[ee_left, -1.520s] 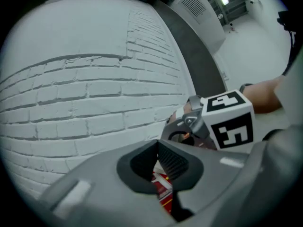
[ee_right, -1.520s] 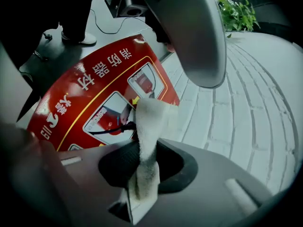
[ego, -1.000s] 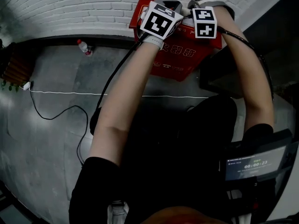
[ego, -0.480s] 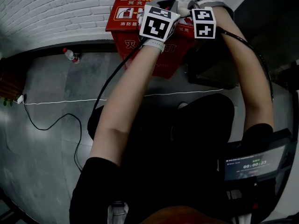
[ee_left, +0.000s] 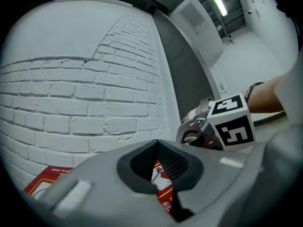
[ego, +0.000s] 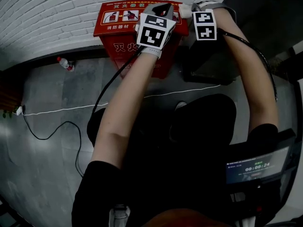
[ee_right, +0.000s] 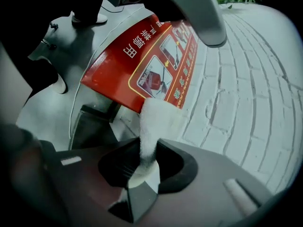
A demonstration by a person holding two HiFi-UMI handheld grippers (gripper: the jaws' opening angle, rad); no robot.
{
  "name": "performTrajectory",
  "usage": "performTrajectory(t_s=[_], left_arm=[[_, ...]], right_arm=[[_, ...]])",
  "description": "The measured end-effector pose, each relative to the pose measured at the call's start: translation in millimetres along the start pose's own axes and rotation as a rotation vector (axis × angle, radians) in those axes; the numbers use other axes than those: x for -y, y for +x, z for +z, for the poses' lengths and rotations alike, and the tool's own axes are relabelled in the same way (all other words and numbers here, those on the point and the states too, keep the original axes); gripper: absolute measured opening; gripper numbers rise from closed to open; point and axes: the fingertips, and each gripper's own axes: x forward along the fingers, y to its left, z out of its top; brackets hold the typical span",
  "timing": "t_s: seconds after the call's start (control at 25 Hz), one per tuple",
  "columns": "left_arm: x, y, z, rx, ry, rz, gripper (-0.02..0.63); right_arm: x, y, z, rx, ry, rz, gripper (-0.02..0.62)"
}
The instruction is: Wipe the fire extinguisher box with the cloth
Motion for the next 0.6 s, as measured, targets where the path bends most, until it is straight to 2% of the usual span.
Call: performTrajectory(t_s=[0.12, 0.32, 0.44, 0.6], left_arm=[[-10.3, -7.9, 0.9, 0.013, 0.034, 0.031, 0.0], [-36.3, -36.1, 2.0, 0.021, 0.105, 0.095, 0.0], [-57.5, -56.2, 3.8, 0.032, 0.146, 0.146, 0.0], [-98.6, -90.4, -3.0, 0.022, 0.177, 0.22, 0.0]], right_arm=[[17.9, -13.0, 1.9, 0.006, 0.022, -0.095, 0.087], [65.5, -41.6, 31.5, 0.056, 0.076, -0.261, 0.088], [88.7, -51.8, 57.7, 0.088, 0.103, -0.313, 0.089], [110.7, -51.9, 113.1, 0.146, 0.1, -0.34, 0.089]])
